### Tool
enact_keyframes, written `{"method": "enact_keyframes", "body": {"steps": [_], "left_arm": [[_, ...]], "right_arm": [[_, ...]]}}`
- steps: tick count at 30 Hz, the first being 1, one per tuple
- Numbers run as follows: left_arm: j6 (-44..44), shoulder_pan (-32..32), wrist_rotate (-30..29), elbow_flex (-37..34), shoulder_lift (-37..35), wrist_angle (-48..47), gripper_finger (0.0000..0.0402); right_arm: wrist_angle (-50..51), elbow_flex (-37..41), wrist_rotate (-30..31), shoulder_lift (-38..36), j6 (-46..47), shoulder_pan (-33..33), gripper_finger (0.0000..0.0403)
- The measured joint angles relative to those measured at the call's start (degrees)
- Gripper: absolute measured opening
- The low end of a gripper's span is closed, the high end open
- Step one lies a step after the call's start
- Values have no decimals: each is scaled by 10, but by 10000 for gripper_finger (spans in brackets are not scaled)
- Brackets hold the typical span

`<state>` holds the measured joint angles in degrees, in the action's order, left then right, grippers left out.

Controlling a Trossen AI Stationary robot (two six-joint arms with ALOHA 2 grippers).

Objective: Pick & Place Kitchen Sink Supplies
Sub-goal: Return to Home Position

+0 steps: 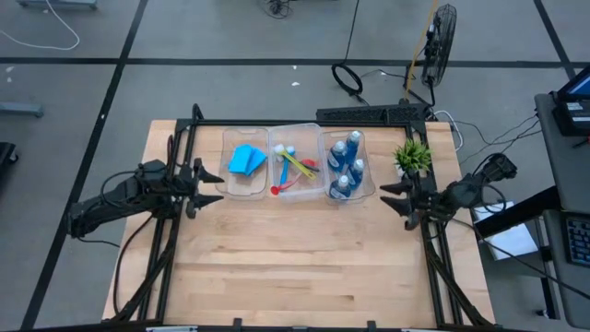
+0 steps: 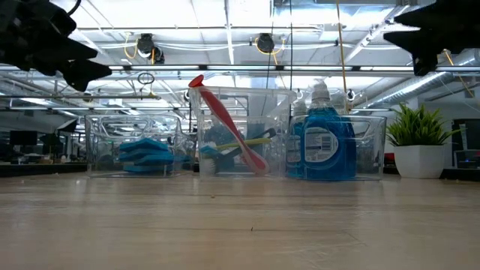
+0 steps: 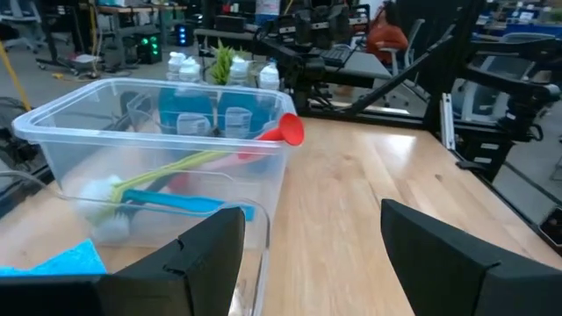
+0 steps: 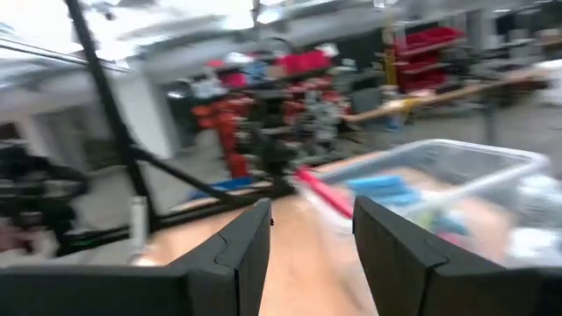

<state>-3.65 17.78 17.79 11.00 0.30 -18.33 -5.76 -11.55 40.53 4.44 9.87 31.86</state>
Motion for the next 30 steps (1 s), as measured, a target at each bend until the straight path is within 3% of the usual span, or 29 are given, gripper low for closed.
{"method": "enact_keyframes", "body": {"steps": [5, 16, 23, 30], "left_arm": [[11, 0, 6, 0, 0, 0, 269], [10, 0, 16, 0, 0, -4, 269], [-1, 0, 12, 0, 0, -4, 269], [-30, 0, 11, 0, 0, -3, 269]], "right_arm": [[7, 24, -61, -42, 0, 0, 153], [-3, 88, -129, -42, 31, 0, 153], [-1, 89, -157, -42, -5, 0, 153], [5, 90, -230, -42, -41, 0, 153]]}}
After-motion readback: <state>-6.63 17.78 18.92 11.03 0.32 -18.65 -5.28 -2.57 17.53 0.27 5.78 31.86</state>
